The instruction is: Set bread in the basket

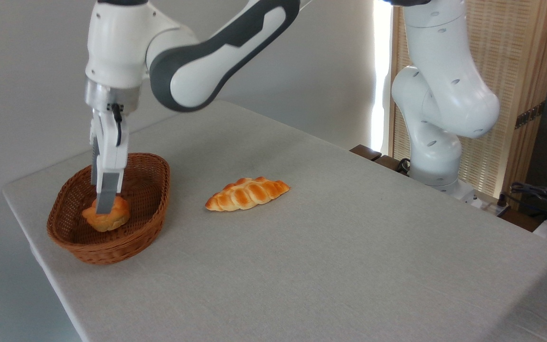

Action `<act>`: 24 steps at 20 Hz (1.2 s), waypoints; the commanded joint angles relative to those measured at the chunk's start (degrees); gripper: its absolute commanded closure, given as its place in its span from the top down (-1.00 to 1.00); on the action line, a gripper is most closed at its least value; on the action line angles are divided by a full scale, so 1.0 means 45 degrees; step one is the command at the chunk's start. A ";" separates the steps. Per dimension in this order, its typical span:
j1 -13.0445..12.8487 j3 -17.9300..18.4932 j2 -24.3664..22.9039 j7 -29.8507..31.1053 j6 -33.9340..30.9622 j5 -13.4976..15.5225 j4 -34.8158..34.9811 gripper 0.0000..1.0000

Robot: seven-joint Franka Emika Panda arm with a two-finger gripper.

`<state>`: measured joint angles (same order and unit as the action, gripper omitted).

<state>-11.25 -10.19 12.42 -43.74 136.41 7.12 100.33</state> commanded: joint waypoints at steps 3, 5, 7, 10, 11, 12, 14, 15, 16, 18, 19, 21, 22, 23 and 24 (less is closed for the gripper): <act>0.0040 0.1753 -0.1451 0.0131 -0.4618 0.0078 -0.1155 1.00; 0.0040 0.2358 -0.1432 0.0151 -0.7041 0.0058 -0.2406 1.00; 0.0040 0.3004 -0.1432 0.0151 -0.8588 0.0039 -0.2957 1.00; 0.0059 0.3650 -0.1491 0.0112 -0.9707 0.0020 -0.3445 1.00; 0.0098 0.3670 -0.1510 0.0131 -0.9728 -0.0058 -0.3524 1.00; 0.0330 0.3516 -0.1704 0.0150 -0.9728 -0.0426 -0.3525 1.00; 0.0605 0.3203 -0.1940 0.0189 -0.9767 -0.0839 -0.3428 1.00; 0.0606 0.3202 -0.1940 0.0209 -0.9825 -0.0821 -0.3427 1.00; 0.0606 0.3182 -0.1959 0.0209 -0.9942 -0.0820 -0.3389 1.00; 0.0625 0.3143 -0.2115 0.0190 -1.0157 -0.0801 -0.3214 1.00; 0.0625 0.3124 -0.2212 0.0170 -1.0177 -0.0801 -0.3058 1.00; 0.0819 0.3104 -0.2388 0.0151 -1.0177 -0.0782 -0.2823 1.00; 0.1053 0.2891 -0.2467 0.0151 -1.0158 -0.0723 -0.2706 1.00; 0.1384 0.2618 -0.2525 0.0131 -1.0158 -0.0703 -0.2589 1.00; 0.1561 0.2500 -0.2603 0.0131 -1.0139 -0.0703 -0.2471 1.00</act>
<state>-7.71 3.82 3.00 -43.68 91.41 4.21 86.64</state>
